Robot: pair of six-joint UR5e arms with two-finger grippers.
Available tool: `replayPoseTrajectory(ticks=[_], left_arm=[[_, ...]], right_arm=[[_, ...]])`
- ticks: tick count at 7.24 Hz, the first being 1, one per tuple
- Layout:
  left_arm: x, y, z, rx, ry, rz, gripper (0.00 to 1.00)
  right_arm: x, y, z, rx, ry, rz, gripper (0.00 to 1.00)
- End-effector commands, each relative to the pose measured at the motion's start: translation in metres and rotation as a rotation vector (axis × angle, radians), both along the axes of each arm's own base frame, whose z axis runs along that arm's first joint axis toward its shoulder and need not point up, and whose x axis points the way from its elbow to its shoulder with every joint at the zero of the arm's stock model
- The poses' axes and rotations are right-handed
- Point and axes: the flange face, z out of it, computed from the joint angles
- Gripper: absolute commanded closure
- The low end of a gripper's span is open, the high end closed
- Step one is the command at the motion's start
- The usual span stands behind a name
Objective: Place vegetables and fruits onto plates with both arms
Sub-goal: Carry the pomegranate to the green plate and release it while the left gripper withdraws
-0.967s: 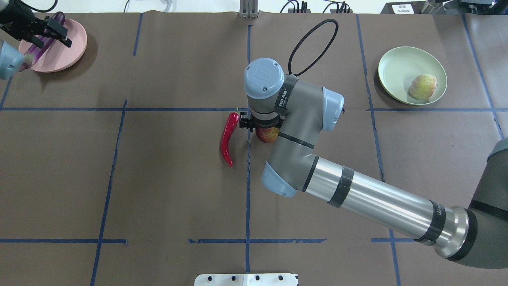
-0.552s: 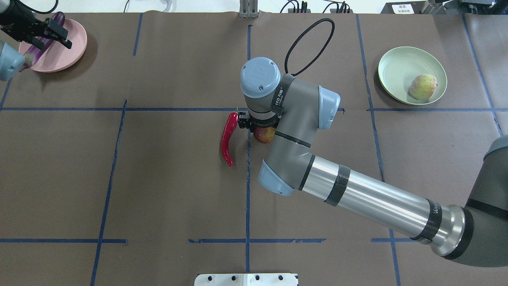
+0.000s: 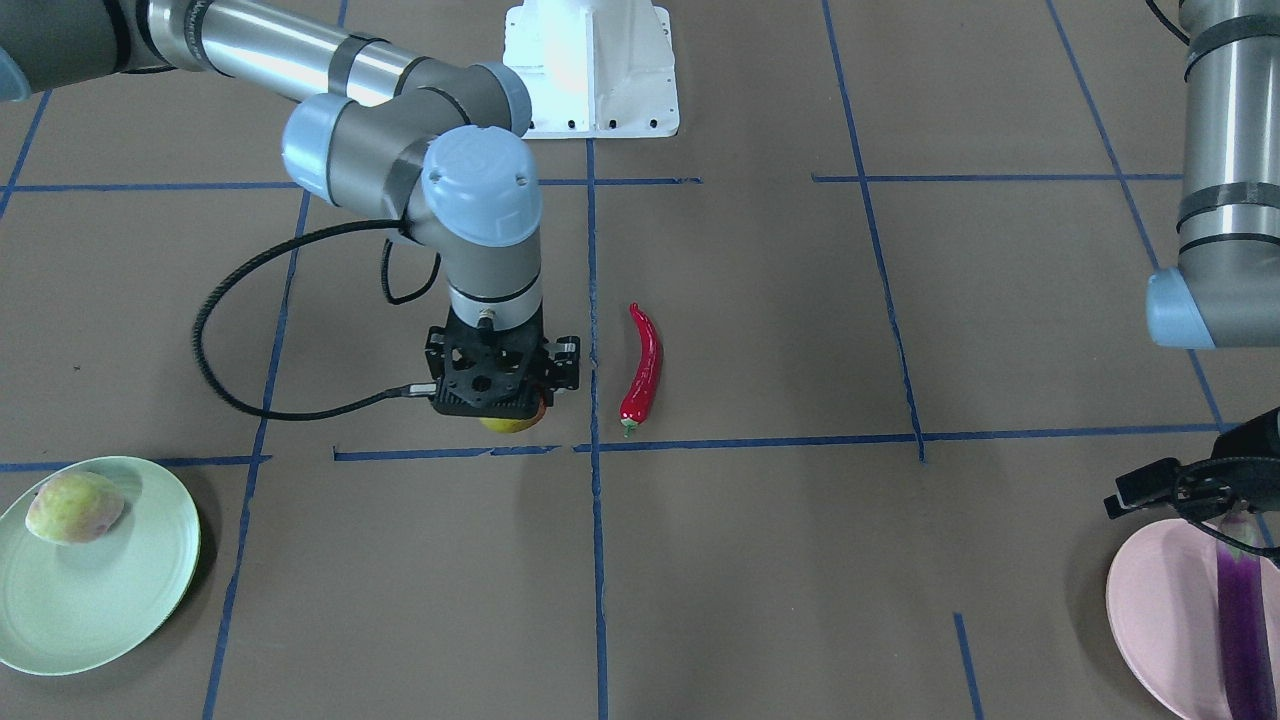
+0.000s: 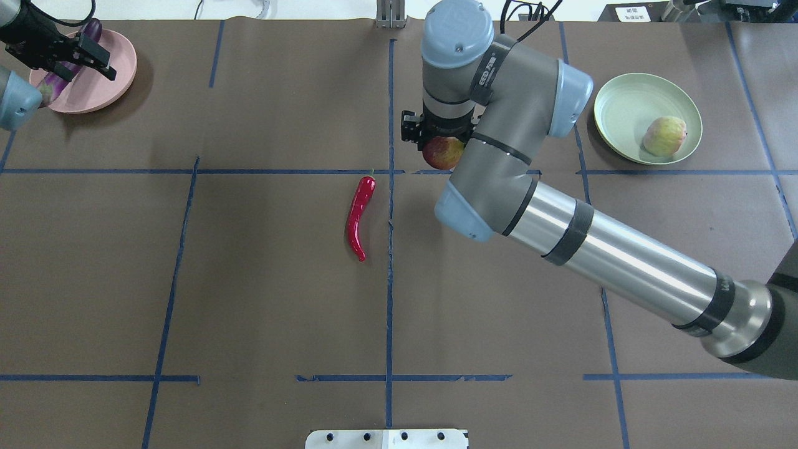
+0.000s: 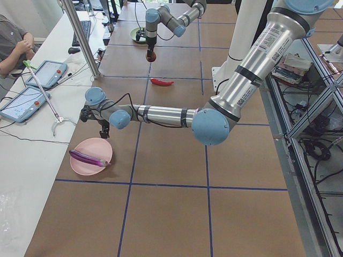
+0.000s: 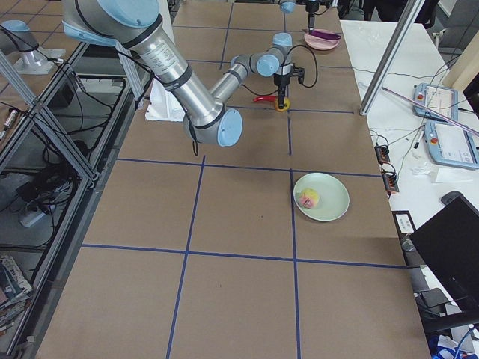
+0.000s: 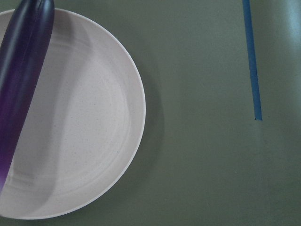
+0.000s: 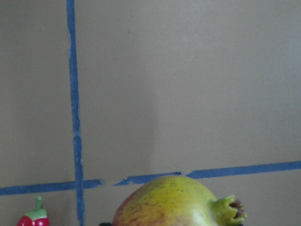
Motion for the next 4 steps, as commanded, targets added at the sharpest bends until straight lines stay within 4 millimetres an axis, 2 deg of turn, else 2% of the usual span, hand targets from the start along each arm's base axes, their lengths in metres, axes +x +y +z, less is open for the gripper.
replayPoseTrajectory(ticks=[1,2,3,4], left_arm=[[0.004,0.001,-0.002,0.002,0.002,0.005,0.00],[0.004,0.001,-0.002,0.003,0.000,0.005,0.00],[0.005,0.001,-0.003,0.004,0.002,0.007,0.00],[0.005,0.001,-0.004,0.006,0.001,0.006,0.00]], right_arm=[[0.118,-0.067,0.063,0.056,-0.005,-0.102,0.99],[0.178,-0.086,0.111,0.078,-0.014,-0.179,0.99],[0.221,-0.093,0.161,0.115,-0.025,-0.256,0.99],[0.233,-0.096,0.227,0.150,-0.036,-0.300,0.98]])
